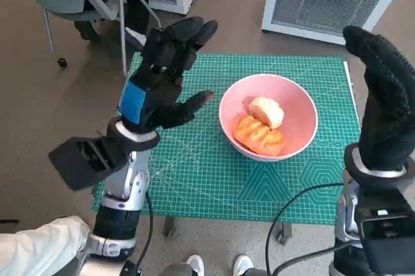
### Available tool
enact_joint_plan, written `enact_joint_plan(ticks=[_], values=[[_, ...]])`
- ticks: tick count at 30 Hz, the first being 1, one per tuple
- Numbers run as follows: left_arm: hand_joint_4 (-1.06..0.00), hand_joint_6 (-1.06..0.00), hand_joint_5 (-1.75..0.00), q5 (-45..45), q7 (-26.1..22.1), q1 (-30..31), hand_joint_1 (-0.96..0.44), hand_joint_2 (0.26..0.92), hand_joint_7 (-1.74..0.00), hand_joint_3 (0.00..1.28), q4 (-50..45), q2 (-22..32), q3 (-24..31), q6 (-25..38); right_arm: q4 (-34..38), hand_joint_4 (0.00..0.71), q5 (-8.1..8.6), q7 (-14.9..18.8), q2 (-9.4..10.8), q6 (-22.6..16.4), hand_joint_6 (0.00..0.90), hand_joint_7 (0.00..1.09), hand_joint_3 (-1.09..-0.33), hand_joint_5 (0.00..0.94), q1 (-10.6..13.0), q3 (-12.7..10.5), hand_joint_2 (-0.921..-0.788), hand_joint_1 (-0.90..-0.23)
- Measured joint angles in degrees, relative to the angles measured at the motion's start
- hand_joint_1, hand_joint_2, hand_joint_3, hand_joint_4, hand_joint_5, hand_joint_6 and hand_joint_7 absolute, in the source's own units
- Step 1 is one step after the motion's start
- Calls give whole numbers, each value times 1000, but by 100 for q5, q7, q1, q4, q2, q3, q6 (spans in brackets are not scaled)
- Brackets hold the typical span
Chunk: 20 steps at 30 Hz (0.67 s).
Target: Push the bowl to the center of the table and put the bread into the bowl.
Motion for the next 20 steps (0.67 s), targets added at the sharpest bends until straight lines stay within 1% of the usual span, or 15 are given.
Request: enact_joint_plan(ticks=[8, 15, 20], values=[[1, 1, -626, 142, 174, 100, -327, 915, -896, 381, -46, -99, 7, 5, 4, 423, 26, 3, 19, 17, 161, 664, -507, 0, -4, 82, -921, -404], [1, 1, -630, 183, 241, 135, -323, 909, -900, 394, -144, -127, 11, 19, 5, 425, 27, 9, 7, 39, 155, 674, -508, 2, -4, 104, -921, -401], [1, 1, -636, 194, 281, 201, -328, 855, -908, 493, -246, -127, 15, 32, 5, 425, 34, 21, 7, 90, 151, 682, -511, 2, -3, 120, -921, -395]])
